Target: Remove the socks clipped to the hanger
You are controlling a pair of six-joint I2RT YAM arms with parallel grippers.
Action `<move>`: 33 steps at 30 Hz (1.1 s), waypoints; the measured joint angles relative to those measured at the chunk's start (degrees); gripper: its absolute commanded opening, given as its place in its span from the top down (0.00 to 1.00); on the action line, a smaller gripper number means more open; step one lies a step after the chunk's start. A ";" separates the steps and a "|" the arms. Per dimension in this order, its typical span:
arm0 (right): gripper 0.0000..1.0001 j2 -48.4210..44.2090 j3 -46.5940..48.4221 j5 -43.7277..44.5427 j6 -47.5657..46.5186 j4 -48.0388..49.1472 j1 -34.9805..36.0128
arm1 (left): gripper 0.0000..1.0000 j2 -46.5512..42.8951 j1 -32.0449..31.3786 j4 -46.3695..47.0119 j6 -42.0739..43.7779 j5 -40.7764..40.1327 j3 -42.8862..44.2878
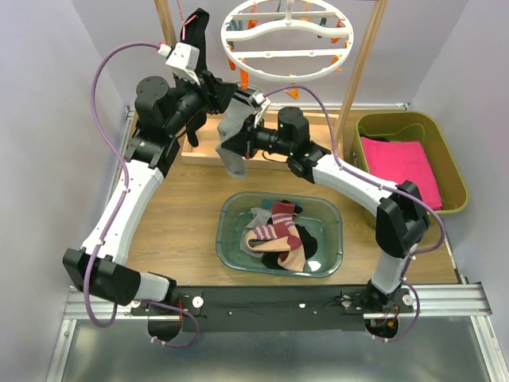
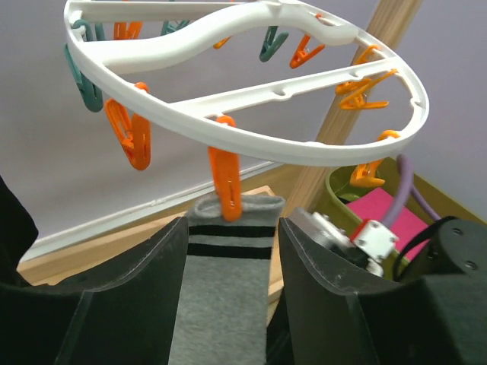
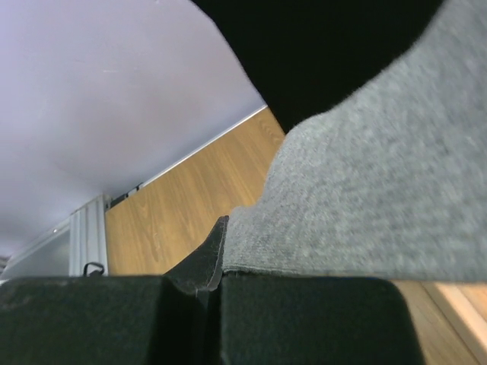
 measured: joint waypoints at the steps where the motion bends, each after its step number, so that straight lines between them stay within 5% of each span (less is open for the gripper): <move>1: 0.99 -0.59 -0.02 -0.31 -0.13 -0.83 0.00 | 0.42 0.72 0.52 0.52 -0.63 0.35 -0.13; 7: 0.99 -2.38 -0.39 -1.86 -0.98 -4.04 0.00 | 0.45 4.33 1.07 4.55 -3.37 3.15 -0.26; 13: 0.99 -3.50 -0.39 -4.46 -2.08 -8.63 0.00 | 0.31 6.54 2.40 9.99 -6.01 9.53 -0.28; 33: 0.99 -8.26 0.66 -14.38 -6.36 -20.15 -1.11 | 0.36 12.66 3.26 22.91 -14.75 22.60 0.15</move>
